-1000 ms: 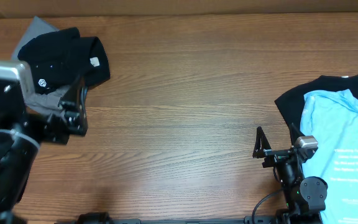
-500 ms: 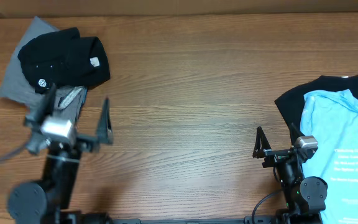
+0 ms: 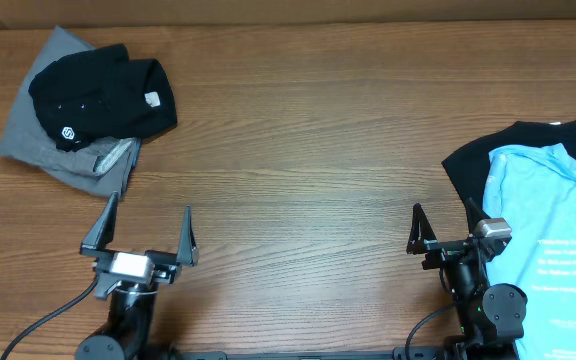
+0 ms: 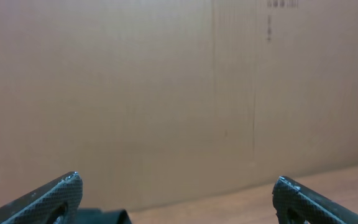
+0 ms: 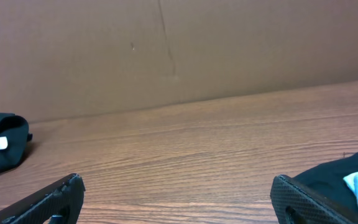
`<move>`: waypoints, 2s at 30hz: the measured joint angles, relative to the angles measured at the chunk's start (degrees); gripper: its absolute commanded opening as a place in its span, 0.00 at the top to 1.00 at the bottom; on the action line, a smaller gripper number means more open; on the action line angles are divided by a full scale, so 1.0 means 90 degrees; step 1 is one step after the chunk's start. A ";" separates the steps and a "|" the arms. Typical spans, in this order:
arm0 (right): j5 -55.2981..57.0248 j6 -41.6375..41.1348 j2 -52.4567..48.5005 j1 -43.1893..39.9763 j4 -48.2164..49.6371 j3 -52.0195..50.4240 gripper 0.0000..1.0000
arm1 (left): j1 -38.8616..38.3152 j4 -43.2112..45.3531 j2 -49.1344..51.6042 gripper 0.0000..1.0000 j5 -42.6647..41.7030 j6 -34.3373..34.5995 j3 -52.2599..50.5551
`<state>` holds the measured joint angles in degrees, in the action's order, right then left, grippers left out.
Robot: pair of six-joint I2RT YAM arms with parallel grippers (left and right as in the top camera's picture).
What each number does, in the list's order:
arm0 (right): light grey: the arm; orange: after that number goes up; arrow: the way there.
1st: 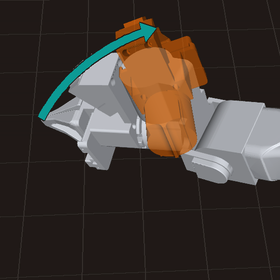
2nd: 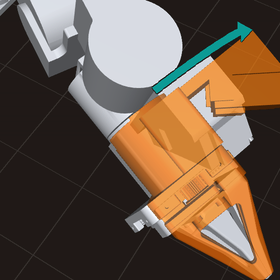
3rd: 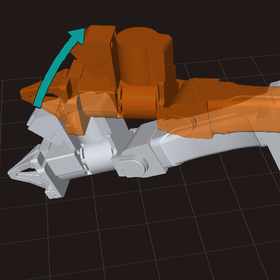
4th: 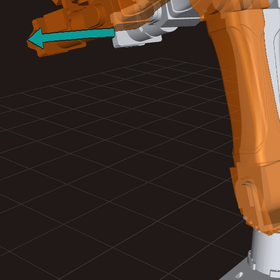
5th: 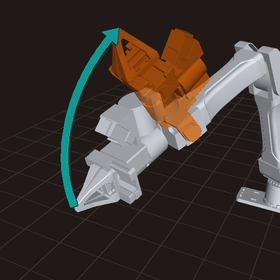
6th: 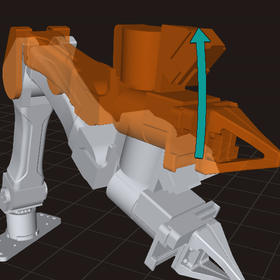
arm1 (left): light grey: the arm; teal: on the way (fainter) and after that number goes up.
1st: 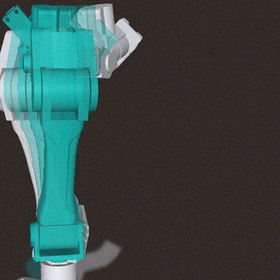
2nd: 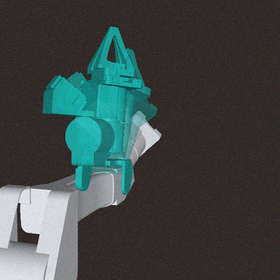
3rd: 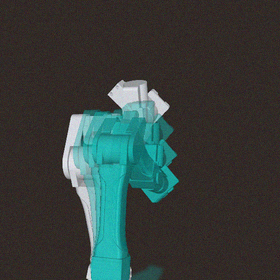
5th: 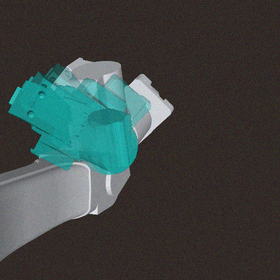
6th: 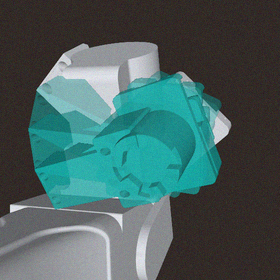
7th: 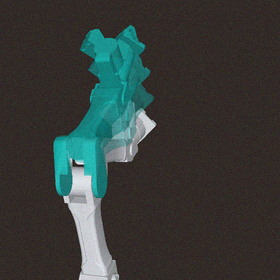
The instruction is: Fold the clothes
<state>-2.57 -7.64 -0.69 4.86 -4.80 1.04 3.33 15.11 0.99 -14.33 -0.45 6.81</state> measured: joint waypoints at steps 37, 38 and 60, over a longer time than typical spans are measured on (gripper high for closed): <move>0.0002 0.0000 0.0000 -0.0002 0.0002 0.0000 0.00 | -0.0041 -0.2018 0.0002 0.00 0.0029 0.0015 -0.0707; 0.0000 -0.0002 0.0000 -0.0002 -0.0002 0.0000 0.00 | -0.0041 -0.2018 0.0002 0.00 0.0029 0.0015 -0.0707; 0.0000 0.0000 0.0000 -0.0002 0.0000 0.0000 0.00 | -0.0041 -0.2018 0.0002 0.00 0.0029 0.0015 -0.0707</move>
<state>-2.57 -7.64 -0.69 4.84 -4.80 1.04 2.96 -3.05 1.02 -14.06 -0.32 0.45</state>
